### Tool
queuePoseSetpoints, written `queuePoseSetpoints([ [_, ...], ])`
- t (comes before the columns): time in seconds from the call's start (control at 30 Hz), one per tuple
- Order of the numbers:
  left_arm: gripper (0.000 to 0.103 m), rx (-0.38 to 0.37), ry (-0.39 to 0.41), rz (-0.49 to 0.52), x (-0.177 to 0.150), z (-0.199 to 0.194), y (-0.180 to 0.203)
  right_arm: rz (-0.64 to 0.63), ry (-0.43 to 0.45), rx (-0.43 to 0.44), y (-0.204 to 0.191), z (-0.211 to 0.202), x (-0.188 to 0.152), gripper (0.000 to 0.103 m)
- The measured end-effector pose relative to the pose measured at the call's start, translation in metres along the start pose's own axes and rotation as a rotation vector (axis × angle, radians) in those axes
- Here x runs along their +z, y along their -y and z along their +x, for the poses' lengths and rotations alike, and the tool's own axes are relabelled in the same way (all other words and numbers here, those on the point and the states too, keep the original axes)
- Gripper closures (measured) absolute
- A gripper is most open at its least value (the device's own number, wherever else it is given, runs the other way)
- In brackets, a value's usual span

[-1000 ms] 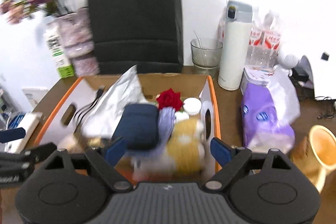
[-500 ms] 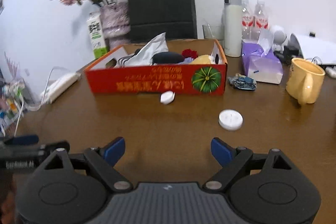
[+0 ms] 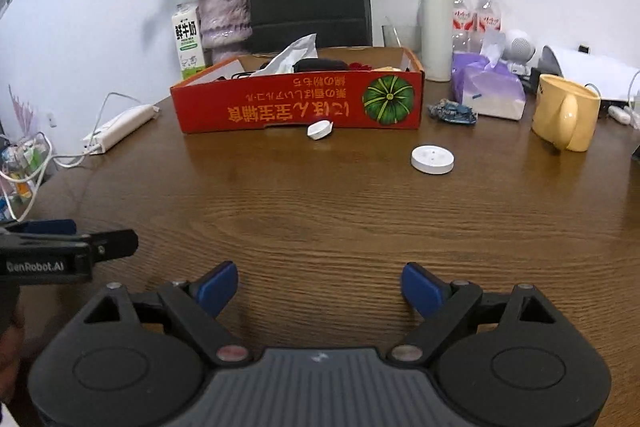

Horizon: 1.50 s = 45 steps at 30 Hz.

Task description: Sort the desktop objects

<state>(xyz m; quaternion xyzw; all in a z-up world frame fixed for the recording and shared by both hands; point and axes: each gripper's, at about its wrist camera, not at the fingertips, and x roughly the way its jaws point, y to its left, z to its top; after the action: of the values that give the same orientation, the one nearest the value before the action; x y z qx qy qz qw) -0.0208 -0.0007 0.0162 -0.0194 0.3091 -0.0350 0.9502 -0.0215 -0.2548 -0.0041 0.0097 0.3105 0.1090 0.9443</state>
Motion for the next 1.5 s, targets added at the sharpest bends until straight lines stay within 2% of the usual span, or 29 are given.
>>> queuePoseSetpoints([
  [0.13,0.0,-0.004,-0.024,0.034,0.001,0.003,0.005,0.035,0.019,-0.002,0.005,-0.003,-0.001,0.014],
  [0.27,0.0,0.006,-0.052,0.021,0.001,0.008,0.004,0.048,0.017,0.005,0.009,-0.002,-0.001,0.014],
  [0.53,0.0,0.0,-0.051,0.029,0.0,0.008,0.005,0.062,0.027,0.001,0.012,-0.001,-0.001,0.014],
  [0.63,0.0,-0.043,-0.007,0.031,0.001,0.003,0.004,0.067,0.03,-0.027,0.014,-0.004,0.001,0.014],
  [0.8,0.0,-0.103,0.043,0.117,0.03,0.013,0.02,0.089,0.009,-0.005,0.03,0.006,0.026,0.015],
  [0.87,0.0,-0.122,0.053,0.111,0.049,0.028,0.031,0.063,0.015,-0.037,0.039,0.018,0.04,0.016],
  [0.93,0.005,-0.155,0.034,0.117,0.068,0.05,0.042,0.024,0.005,-0.084,0.048,0.034,0.054,0.019],
  [1.0,0.016,-0.193,0.022,0.139,0.084,0.076,0.057,0.011,-0.005,-0.111,0.06,0.053,0.065,0.027],
  [1.07,0.02,-0.207,0.026,0.175,0.094,0.101,0.074,0.016,-0.027,-0.118,0.073,0.072,0.074,0.034],
  [1.13,0.025,-0.202,-0.008,0.199,0.101,0.127,0.088,0.018,-0.058,-0.101,0.084,0.091,0.081,0.042],
  [1.17,0.035,-0.197,-0.032,0.196,0.105,0.14,0.093,0.018,-0.072,-0.085,0.088,0.099,0.083,0.052],
  [1.2,0.045,-0.2,-0.059,0.176,0.108,0.153,0.097,0.002,-0.068,-0.081,0.089,0.104,0.085,0.054],
  [1.23,0.049,-0.208,-0.082,0.162,0.108,0.161,0.099,-0.022,-0.066,-0.091,0.088,0.109,0.086,0.057],
  [1.27,0.053,-0.207,-0.084,0.149,0.11,0.168,0.101,-0.032,-0.059,-0.084,0.088,0.111,0.087,0.064],
  [1.33,0.056,-0.189,-0.073,0.132,0.111,0.172,0.104,-0.04,-0.043,-0.053,0.087,0.113,0.086,0.065],
  [1.4,0.073,-0.197,-0.052,0.132,0.11,0.175,0.107,-0.066,-0.023,-0.047,0.083,0.113,0.083,0.065],
  [1.5,0.073,-0.186,-0.037,0.147,0.109,0.173,0.111,-0.062,-0.019,-0.016,0.082,0.111,0.083,0.065],
])
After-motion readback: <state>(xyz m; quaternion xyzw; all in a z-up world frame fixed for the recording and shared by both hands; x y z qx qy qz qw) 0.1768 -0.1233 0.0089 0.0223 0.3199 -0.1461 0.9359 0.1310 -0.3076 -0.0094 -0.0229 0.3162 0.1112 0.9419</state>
